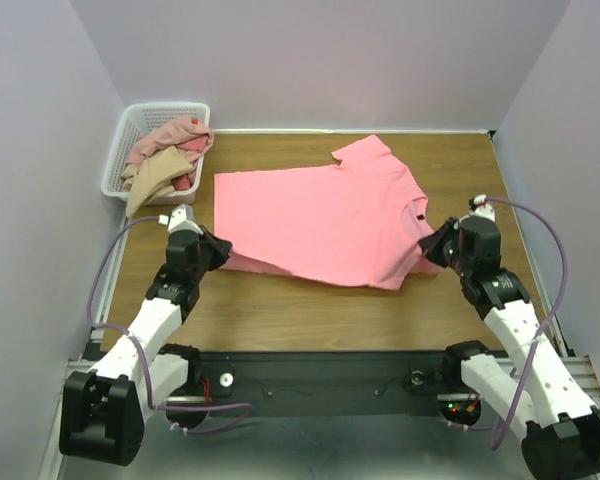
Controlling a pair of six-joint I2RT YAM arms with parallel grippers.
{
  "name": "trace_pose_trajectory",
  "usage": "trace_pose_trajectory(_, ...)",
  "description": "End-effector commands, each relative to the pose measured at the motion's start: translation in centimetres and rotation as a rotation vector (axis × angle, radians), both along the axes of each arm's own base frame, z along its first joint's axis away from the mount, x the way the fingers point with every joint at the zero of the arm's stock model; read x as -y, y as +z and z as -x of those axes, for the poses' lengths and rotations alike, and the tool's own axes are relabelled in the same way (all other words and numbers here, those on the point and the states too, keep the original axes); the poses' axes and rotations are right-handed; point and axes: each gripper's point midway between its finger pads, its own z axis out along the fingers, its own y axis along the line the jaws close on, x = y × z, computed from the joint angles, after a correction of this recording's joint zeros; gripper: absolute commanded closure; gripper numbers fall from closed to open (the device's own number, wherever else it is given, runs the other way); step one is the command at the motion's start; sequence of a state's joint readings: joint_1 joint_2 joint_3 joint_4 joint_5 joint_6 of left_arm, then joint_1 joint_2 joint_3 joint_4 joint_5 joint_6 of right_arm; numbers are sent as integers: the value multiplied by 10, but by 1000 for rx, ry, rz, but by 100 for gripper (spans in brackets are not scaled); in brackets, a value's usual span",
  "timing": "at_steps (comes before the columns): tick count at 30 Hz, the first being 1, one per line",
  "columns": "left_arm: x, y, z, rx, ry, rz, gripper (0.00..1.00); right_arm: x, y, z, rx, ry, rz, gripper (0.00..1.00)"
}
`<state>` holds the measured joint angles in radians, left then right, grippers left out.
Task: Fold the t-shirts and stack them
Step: Flatten the tshirt out, then fold the tshirt
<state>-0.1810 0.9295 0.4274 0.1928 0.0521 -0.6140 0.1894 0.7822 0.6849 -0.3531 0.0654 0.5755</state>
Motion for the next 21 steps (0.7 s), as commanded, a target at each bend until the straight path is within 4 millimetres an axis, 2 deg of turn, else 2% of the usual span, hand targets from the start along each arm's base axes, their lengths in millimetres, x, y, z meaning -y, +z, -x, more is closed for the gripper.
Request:
trace_pose_trajectory(1, 1, -22, 17, -41, 23, 64, 100, 6, -37, 39, -173, -84, -82, 100)
trace_pose_trajectory(2, 1, -29, 23, -63, 25, 73, 100, 8, -44, 46, -199, -94, -84, 100)
trace_pose_trajectory(3, 1, -41, 34, -105, 42, 101, 100, 10, -60, 60, -263, -106, -81, 100)
trace_pose_trajectory(6, -3, -59, 51, -129, 44, 96, 100, 14, -71, 77, -293, -163, -129, 99)
trace_pose_trajectory(11, -7, -74, 77, -179, 47, 86, 100, 27, -51, 78, -231, -243, -135, 99)
trace_pose_trajectory(12, -4, -62, 76, -175, 104, 198, 100, 29, -48, 78, -229, -255, -132, 100)
trace_pose_trajectory(15, -15, -55, 80, -161, 158, 181, 100, 34, -44, 75, -233, -285, -118, 99)
trace_pose_trajectory(17, -21, -55, 79, -157, 194, 164, 100, 34, -45, 74, -245, -287, -115, 99)
trace_pose_trajectory(21, -16, -58, 75, -181, 169, 166, 100, 39, -41, 66, -254, -309, -80, 100)
